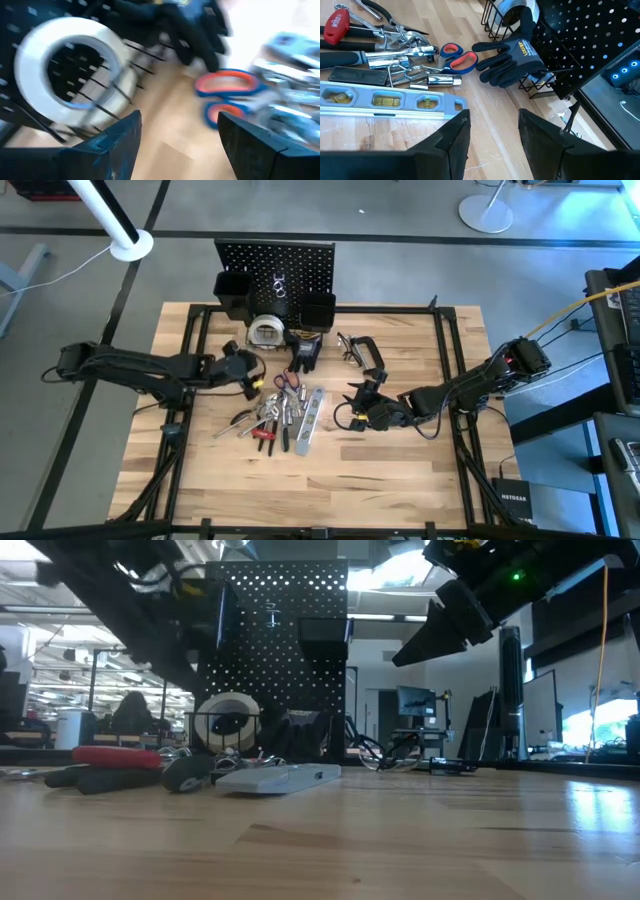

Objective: Hang tools onto peg board
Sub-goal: Put the extension bar into the right black bin on the pegboard

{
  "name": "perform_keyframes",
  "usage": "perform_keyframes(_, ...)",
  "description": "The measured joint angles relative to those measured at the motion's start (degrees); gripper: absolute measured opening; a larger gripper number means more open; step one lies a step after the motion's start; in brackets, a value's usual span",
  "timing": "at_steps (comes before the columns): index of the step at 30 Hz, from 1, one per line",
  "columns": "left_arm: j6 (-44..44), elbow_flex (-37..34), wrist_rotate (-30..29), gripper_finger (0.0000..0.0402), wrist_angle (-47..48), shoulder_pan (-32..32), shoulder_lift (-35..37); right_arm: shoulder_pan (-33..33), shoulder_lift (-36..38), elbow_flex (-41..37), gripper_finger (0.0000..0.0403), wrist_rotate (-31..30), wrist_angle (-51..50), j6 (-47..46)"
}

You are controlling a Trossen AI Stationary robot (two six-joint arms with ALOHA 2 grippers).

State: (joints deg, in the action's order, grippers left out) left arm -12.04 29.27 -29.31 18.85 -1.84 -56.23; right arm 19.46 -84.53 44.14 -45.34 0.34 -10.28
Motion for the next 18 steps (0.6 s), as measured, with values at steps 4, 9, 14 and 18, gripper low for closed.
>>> perform_keyframes(4, -8.48, 2.82, 3.28, 0.0249, 7.98, 5.63, 1.49, 0.00, 0.00, 0.00, 0.0168, 0.00, 0.00, 0.11)
perform_keyframes(9, -19.25, 3.87, 8.48, 0.0249, 14.72, 11.01, 1.29, 0.00, 0.00, 0.00, 0.0168, 0.00, -0.07, 1.56)
perform_keyframes(14, -30.80, 3.87, 10.57, 0.0249, 21.19, 14.43, 0.32, 0.00, 0.00, 0.00, 0.0168, -0.01, -0.25, 3.65)
perform_keyframes(18, -35.69, 3.87, 11.22, 0.0249, 23.25, 16.02, -2.10, 0.00, 0.00, 0.00, 0.0168, 0.00, -0.12, 7.13)
